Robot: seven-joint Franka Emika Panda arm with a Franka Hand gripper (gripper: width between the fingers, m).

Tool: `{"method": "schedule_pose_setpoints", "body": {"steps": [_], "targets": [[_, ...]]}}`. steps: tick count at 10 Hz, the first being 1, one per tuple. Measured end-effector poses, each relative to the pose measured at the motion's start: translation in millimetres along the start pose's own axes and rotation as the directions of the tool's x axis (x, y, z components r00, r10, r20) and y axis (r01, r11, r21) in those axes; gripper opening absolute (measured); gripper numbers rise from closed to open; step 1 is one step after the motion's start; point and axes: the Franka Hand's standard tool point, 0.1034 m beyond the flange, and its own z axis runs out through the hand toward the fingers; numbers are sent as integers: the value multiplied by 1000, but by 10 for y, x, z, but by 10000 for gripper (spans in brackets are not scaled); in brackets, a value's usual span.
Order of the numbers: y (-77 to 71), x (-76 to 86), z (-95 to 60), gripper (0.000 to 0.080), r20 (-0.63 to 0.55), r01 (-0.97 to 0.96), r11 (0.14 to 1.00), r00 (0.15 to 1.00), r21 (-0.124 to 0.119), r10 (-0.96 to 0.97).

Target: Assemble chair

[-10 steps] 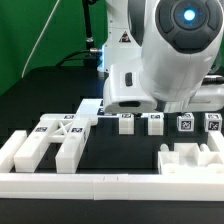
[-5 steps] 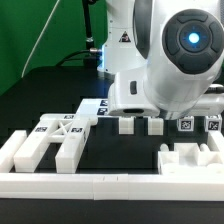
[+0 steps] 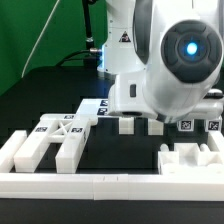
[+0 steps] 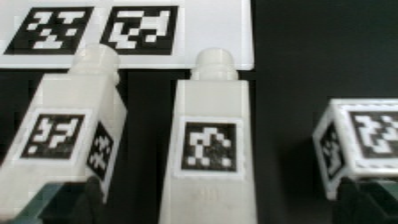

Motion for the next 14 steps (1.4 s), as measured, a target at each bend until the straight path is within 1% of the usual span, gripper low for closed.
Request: {"method": "schedule_pose_setpoints", "body": {"steps": [2,5,7,12,13,14], "targets": [[22,34,80,649,16,-4,1000,1000,2,4],[26,43,95,637,19,-3,1000,1000,1,3],[26,43,95,287,19,-3,1000,1000,1,3],[26,43,94,285,19,-2,1000,1000,1,2],[16,27,58,285,18,1,1000,1000,0,-1],[-34,-47,-160,285,-1,15,1000,1000,-3,-15]]}}
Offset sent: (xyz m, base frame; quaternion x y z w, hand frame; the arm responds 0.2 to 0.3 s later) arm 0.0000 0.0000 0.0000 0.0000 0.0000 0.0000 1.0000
